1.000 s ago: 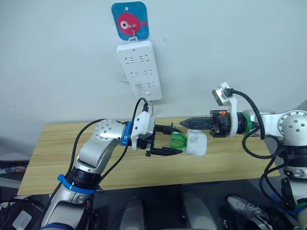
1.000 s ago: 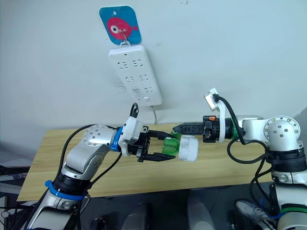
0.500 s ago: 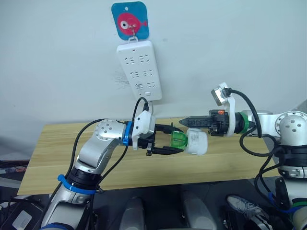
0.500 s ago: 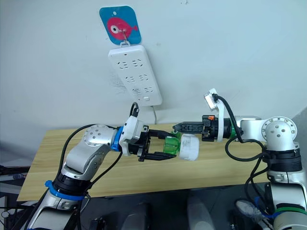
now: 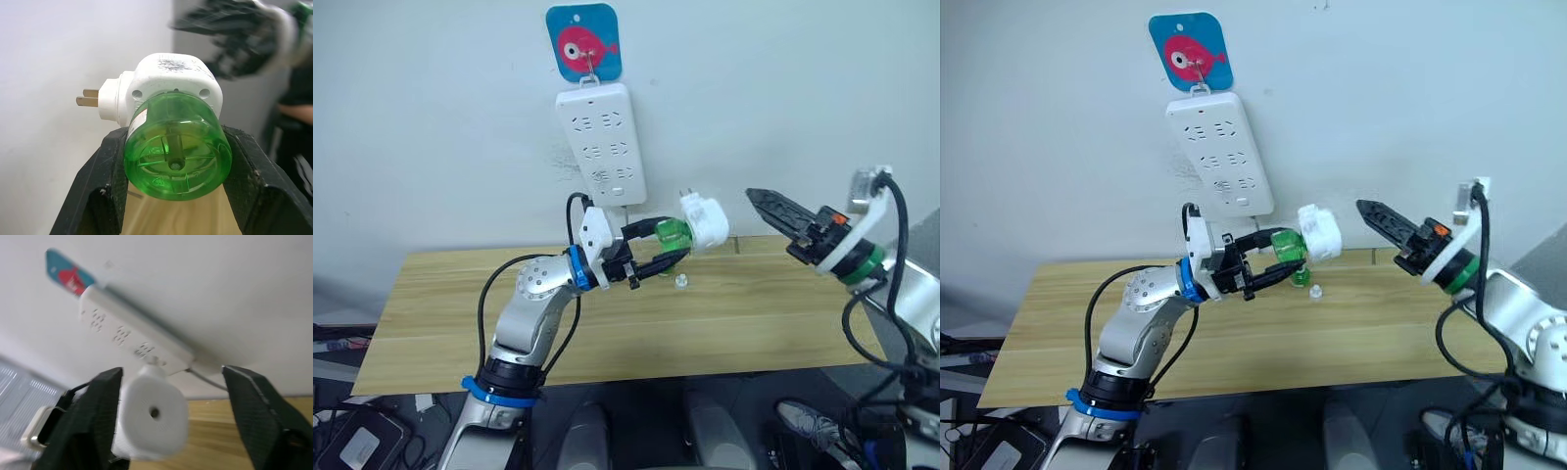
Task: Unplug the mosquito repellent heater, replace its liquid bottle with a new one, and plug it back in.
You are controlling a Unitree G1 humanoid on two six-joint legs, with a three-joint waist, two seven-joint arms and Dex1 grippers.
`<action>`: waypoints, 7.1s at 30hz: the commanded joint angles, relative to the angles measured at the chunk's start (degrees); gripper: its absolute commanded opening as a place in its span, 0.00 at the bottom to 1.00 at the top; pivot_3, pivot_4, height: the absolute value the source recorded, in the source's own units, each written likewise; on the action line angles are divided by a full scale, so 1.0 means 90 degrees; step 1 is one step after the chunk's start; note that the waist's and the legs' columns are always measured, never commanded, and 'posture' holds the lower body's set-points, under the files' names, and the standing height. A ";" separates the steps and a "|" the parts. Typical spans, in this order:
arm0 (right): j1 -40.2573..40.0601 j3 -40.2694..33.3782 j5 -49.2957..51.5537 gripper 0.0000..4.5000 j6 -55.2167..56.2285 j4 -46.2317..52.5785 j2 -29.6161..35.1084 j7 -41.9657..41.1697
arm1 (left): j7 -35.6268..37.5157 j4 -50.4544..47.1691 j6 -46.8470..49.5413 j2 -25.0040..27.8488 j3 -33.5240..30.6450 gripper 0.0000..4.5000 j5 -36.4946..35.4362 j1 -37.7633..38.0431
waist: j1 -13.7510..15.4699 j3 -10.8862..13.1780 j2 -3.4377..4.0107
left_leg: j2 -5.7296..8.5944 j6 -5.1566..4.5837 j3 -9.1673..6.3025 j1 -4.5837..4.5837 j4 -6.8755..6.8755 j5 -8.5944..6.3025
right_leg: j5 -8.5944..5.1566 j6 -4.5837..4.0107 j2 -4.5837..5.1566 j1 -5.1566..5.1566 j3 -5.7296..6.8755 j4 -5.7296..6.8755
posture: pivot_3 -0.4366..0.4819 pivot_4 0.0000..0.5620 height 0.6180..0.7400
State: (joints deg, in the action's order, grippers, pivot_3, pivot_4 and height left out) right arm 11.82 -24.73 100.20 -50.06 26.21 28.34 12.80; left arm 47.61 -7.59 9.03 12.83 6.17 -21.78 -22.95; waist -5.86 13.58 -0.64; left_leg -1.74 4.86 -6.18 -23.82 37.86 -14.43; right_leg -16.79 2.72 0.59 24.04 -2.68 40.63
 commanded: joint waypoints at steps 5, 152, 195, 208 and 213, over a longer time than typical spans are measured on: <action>-0.0863 0.0810 -0.0421 1.00 0.1486 0.1519 -0.1127 0.1278 | -0.0568 -0.0225 0.0579 -0.0510 -0.0015 0.51 -0.0419 -0.0015 | -0.0166 -0.0002 0.0003 | 0.0000 0.0000 0.0008 0.0005 0.0000 0.0000 | -0.0001 0.0001 -0.0002 0.0000 -0.0011 0.0005 | 0.22 0.37 0.88; 0.3134 0.4588 -0.8359 0.66 0.0823 -0.0267 -0.1359 -0.2158 | 0.0620 0.1845 0.1298 0.1906 -0.1481 0.29 -0.0554 -0.1721 | -0.0241 -0.0013 0.0002 | 0.0009 0.0004 -0.0013 0.0001 0.0006 0.0002 | -0.0001 -0.0003 0.0015 0.0006 0.0018 0.0023 | 0.29 0.31 0.88; 0.3293 0.4388 -0.9734 0.66 0.0774 -0.1091 -0.2281 -0.2903 | 0.0556 0.1617 0.1433 0.1933 -0.1456 0.29 -0.0580 -0.1642 | -0.0248 -0.0014 0.0003 | 0.0013 0.0004 -0.0013 0.0006 0.0008 0.0003 | 0.0000 -0.0003 0.0022 0.0006 0.0019 0.0032 | 0.31 0.31 0.88; 0.3874 0.4230 -0.9815 0.66 0.0916 -0.2176 -0.2584 -0.3275 | 0.0651 0.1451 0.1510 0.1921 -0.1399 0.29 -0.0585 -0.1537 | -0.0315 -0.0030 -0.0001 | 0.0006 0.0003 -0.0005 0.0038 0.0008 0.0007 | 0.0002 -0.0006 0.0014 -0.0004 0.0010 0.0058 | 0.32 0.30 0.88; 0.3994 0.4246 -0.9895 0.66 0.0998 -0.2451 -0.2646 -0.3366 | 0.0652 0.1434 0.1530 0.1901 -0.1410 0.29 -0.0575 -0.1529 | -0.0366 -0.0031 -0.0001 | 0.0005 0.0001 -0.0006 0.0052 0.0008 0.0009 | 0.0004 -0.0009 0.0014 -0.0016 0.0010 0.0061 | 0.32 0.30 0.88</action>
State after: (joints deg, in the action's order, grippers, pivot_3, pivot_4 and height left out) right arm 45.27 13.52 12.43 -42.00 6.40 6.01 -18.20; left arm 51.70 9.62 23.34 30.95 -8.88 -25.81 -36.31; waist -9.15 13.30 -0.64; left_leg -1.69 4.86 -6.24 -23.28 37.93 -14.35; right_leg -16.75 2.63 0.72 23.82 -2.58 41.17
